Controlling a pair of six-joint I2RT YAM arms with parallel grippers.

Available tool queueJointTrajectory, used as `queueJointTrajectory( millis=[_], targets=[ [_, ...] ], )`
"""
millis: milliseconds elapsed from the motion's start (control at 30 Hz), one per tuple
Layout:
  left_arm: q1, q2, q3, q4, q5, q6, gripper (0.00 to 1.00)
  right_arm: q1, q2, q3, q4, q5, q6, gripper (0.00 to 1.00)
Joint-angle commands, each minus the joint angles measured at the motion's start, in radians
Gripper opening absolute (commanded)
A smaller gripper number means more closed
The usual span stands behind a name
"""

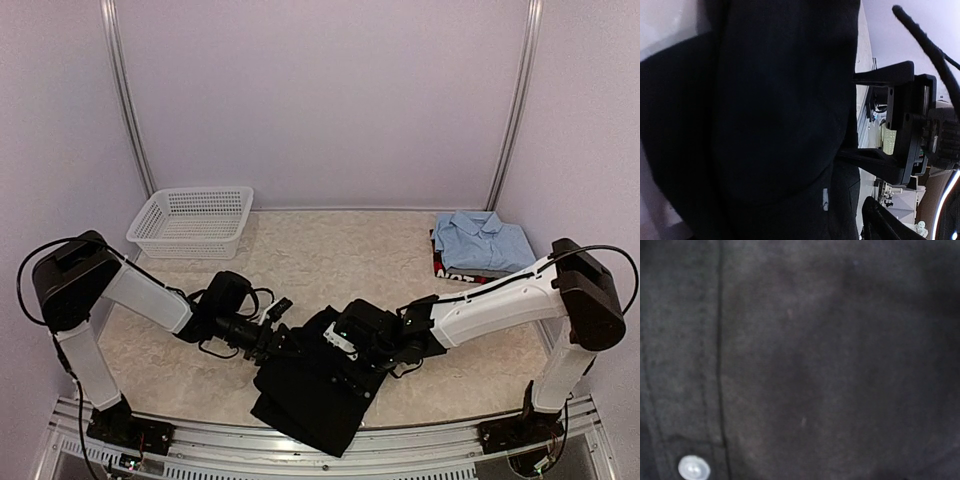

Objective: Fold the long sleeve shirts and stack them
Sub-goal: Pick up the square-folded shirt from the center of the board, then turn over the square-folded shirt at the center of the board.

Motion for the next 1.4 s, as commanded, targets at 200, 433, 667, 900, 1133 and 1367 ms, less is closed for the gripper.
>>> queueJointTrajectory(
  millis=[200,433,667,900,1133,1367],
  targets=[
    [-0.081,0.174,-0.033,0.253,0.070,-0.234,0.56,-0.011,-0.025,-0.029,0.021,0.002,0.008,0.77],
    [-0.034,0.154,-0.057,0.334,0.072,-0.270,0.00,-0.017,-0.067,-0.056,0.022,0.009,0.015,0.78],
    [-0.015,-0.037,0.156,-0.228,-0.124,0.022,0.00,-0.091,-0.233,-0.079,0.011,-0.016,0.063,0.87],
    [0.019,-0.156,0.587,-0.869,-0.565,0.291,0.00,-0.243,-0.505,-0.111,-0.016,-0.078,0.107,0.91],
    [-0.008,-0.046,1.007,-1.287,-1.081,0.377,0.00,-0.344,-0.624,-0.103,-0.109,-0.012,0.106,0.92],
    [-0.043,0.213,1.338,-1.628,-1.578,0.356,0.00,-0.369,-0.630,-0.097,-0.129,0.000,0.109,0.92]
  ],
)
